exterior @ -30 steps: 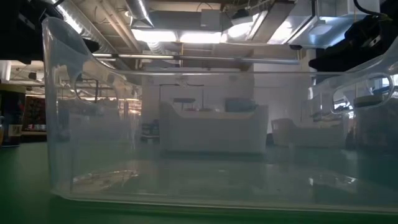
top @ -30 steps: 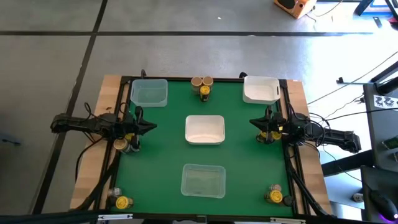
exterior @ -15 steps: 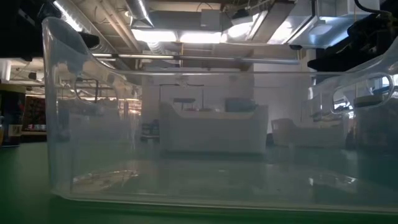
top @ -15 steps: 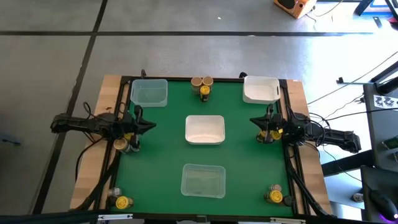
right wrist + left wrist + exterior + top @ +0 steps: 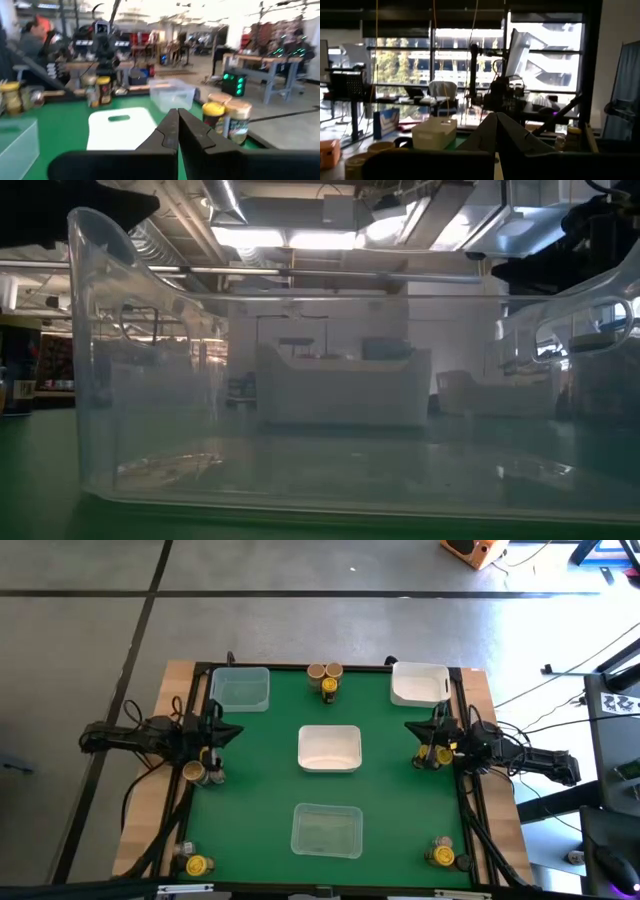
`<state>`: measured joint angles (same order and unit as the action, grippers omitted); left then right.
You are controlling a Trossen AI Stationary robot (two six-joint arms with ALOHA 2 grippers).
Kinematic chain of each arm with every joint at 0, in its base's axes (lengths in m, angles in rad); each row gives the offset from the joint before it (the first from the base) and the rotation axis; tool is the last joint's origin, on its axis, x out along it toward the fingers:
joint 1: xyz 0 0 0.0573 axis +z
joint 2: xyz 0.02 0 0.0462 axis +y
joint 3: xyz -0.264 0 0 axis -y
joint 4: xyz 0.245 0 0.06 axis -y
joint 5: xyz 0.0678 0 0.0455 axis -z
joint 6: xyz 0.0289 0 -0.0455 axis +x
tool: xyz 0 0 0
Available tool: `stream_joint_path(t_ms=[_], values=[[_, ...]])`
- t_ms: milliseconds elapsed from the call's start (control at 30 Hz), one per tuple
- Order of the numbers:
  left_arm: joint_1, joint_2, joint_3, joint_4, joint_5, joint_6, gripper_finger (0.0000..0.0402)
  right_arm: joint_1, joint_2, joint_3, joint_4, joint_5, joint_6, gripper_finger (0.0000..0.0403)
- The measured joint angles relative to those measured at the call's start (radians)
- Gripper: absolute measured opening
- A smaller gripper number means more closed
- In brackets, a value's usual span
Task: Sort spices by type
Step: Put the middle left yellow seasoning bottle into the top transparent bin
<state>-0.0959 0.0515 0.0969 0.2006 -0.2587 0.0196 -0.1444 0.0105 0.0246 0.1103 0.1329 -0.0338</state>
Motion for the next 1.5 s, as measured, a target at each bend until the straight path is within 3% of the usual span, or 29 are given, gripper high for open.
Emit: stream_joint_path(t_ms=[233, 733, 833, 1033, 1200, 1500], values=[[0.0, 0.184, 0.193, -0.187, -0.041, -0.034, 0.0006, 0.0, 0.0, 0.0, 0.099, 0.018, -0.029, 0.0008], [0.0, 0.579, 0.796, -0.969, -0.042, -0.06, 0.0003, 0.0, 0.0, 0.001, 0.179, 0.018, -0.076, 0.0008], [0.0, 0.622, 0.849, -1.099, -0.03, -0.124, 0.0007, 0.0, 0.0, 0.001, 0.178, 0.018, -0.077, 0.0008], [0.003, 0.643, 0.852, -1.209, -0.062, -0.266, 0.0012, 0.0, 0.0, 0.002, 0.167, 0.018, -0.08, 0.0008], [0.014, 0.645, 0.852, -1.288, -0.067, -0.38, 0.0065, 0.0, 0.0, 0.002, 0.163, 0.017, -0.08, 0.0008], [0.019, 0.675, 0.852, -1.365, -0.056, -0.491, 0.0218, 0.0, 0.0, 0.002, 0.157, 0.017, -0.08, 0.0008]])
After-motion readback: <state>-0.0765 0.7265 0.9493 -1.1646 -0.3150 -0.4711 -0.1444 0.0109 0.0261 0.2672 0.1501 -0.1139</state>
